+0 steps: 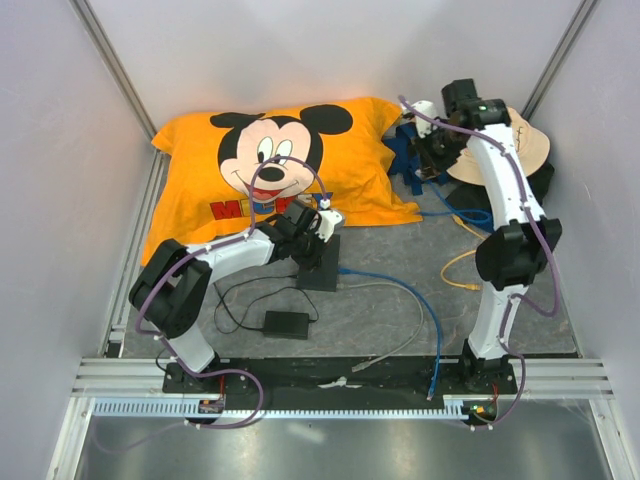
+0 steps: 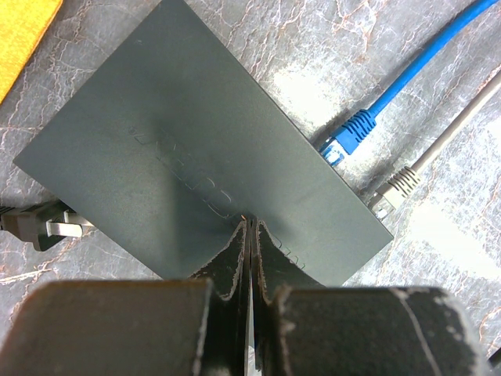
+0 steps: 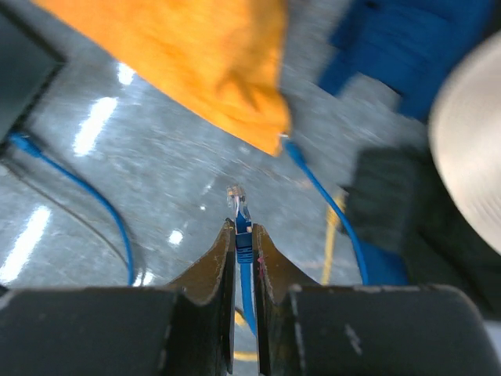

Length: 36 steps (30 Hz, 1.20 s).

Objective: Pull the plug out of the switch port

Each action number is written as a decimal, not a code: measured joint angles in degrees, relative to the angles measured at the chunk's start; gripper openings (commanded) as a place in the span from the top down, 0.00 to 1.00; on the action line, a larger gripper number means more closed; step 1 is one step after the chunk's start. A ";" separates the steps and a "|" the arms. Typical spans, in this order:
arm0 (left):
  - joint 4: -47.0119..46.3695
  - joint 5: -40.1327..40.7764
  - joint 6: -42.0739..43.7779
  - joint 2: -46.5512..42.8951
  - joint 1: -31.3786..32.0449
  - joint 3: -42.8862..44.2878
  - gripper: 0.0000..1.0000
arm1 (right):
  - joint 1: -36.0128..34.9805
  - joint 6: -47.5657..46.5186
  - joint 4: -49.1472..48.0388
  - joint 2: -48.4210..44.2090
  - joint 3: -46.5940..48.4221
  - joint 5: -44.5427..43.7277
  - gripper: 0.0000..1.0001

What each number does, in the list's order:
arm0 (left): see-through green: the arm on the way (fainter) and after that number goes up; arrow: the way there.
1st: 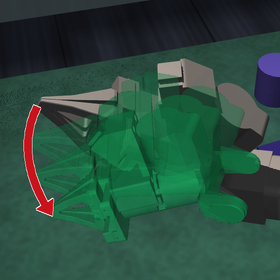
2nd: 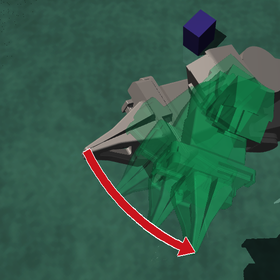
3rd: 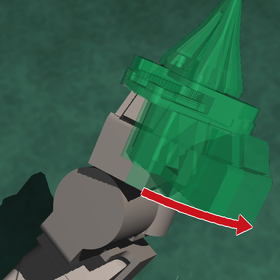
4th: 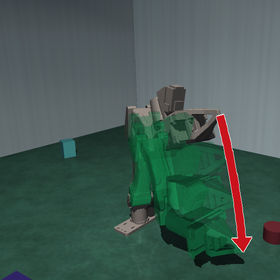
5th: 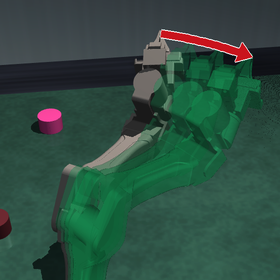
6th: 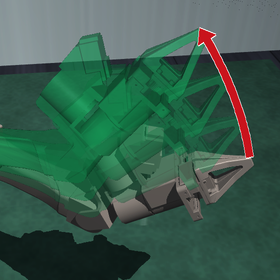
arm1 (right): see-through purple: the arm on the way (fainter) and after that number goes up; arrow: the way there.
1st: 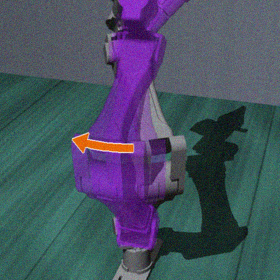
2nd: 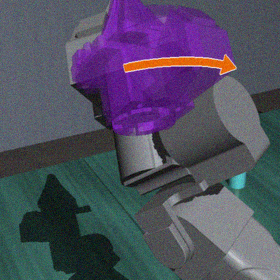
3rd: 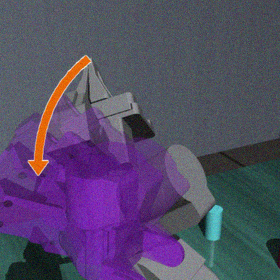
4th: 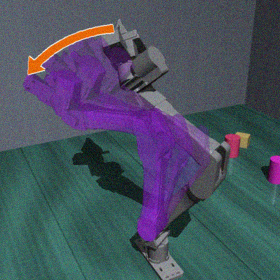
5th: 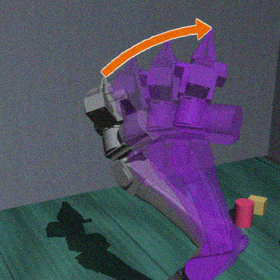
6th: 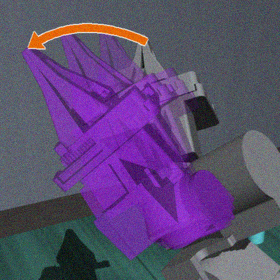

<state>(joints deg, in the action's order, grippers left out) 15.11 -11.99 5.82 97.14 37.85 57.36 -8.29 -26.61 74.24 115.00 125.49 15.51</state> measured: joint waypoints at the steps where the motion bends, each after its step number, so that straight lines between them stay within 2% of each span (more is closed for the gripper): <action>1: 0.04 0.11 0.13 0.00 0.04 0.04 0.98 | 1.36 0.02 -0.11 -1.18 -0.28 -0.72 1.00; 7: 0.98 0.46 0.48 1.31 0.39 1.79 0.98 | 10.14 0.02 -0.96 -6.73 -3.06 -3.63 1.00; 12: 0.87 0.52 0.68 2.38 0.66 3.06 0.98 | 16.17 0.37 -1.92 -11.32 -12.07 -3.98 1.00; 19: 1.05 0.57 0.74 3.02 0.79 3.85 0.98 | 16.94 1.79 -3.98 -12.94 -30.95 -2.62 1.00; 23: 1.03 0.57 0.76 3.34 0.83 4.26 0.98 | 17.53 2.84 -5.03 -12.02 -37.11 -1.18 1.00; 26: 1.05 0.63 1.01 3.34 0.87 4.26 0.98 | 18.23 3.96 -7.43 -8.72 -37.03 0.17 1.00; 30: 0.74 1.01 1.60 3.08 0.94 3.96 0.98 | 18.03 5.60 -9.14 -3.04 -32.33 1.20 1.00; 35: -0.70 1.44 2.60 2.34 1.18 2.73 0.98 | 12.96 6.67 -11.65 -0.17 -26.60 1.53 1.00; 36: -0.83 1.46 2.69 2.29 1.18 2.62 0.98 | 11.85 6.75 -11.78 -0.04 -26.36 1.62 0.93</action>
<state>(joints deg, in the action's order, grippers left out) 14.28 -10.52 8.51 99.44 39.03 59.99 3.55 -19.86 62.46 114.96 99.13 17.12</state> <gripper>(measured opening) 0.024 0.152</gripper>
